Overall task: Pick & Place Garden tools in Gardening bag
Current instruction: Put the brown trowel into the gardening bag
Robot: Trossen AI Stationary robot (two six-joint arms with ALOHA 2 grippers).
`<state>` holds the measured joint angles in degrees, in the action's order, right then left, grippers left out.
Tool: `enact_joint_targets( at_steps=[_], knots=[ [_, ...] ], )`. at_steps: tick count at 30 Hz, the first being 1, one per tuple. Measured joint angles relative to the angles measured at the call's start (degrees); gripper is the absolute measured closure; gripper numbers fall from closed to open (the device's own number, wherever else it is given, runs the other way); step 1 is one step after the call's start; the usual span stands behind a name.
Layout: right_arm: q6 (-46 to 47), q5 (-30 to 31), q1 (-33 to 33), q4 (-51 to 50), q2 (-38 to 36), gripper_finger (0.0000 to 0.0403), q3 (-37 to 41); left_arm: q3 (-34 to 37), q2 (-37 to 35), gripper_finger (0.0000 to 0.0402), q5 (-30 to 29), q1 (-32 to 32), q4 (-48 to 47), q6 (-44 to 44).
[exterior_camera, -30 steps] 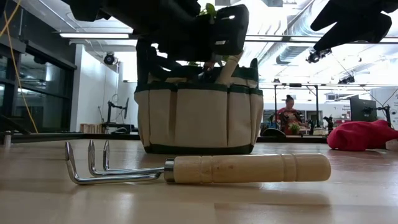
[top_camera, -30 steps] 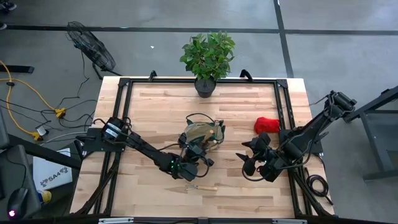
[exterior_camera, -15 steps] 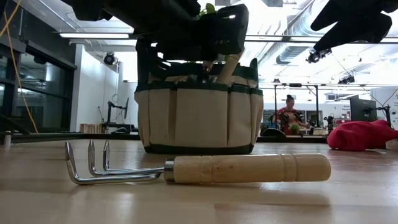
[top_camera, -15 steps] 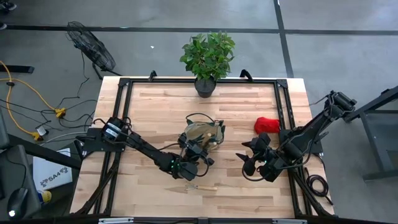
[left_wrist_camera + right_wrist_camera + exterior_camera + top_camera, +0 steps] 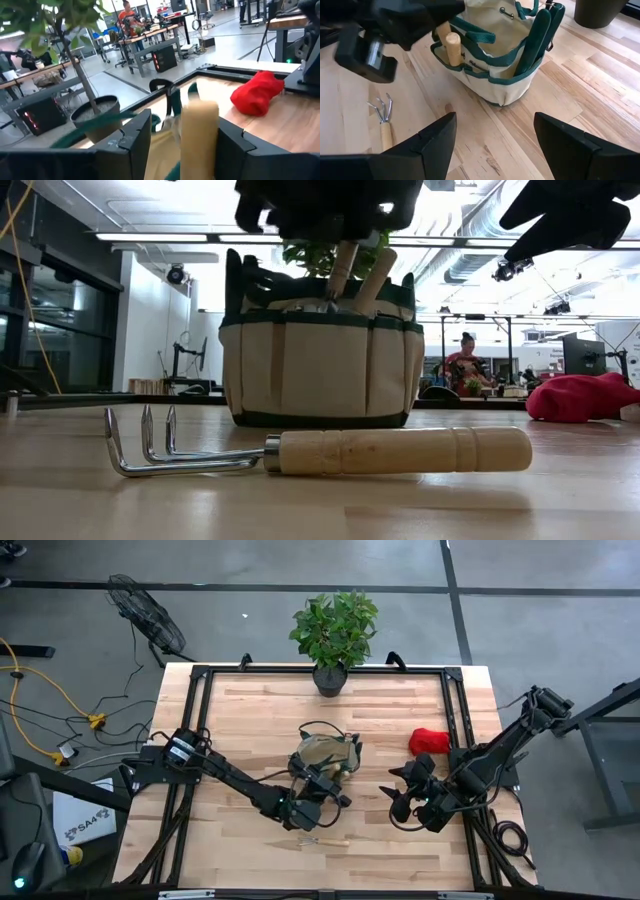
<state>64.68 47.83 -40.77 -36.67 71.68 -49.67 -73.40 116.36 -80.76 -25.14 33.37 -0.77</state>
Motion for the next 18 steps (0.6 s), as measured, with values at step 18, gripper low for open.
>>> enact_joint_targets(
  at_steps=[18],
  knots=[
    [0.00, -0.02, 0.00, 0.00, 0.00, 0.0144, 0.00, -0.84, -0.02, 0.0385, 0.22, -0.01, -0.67, -1.51]
  ],
)
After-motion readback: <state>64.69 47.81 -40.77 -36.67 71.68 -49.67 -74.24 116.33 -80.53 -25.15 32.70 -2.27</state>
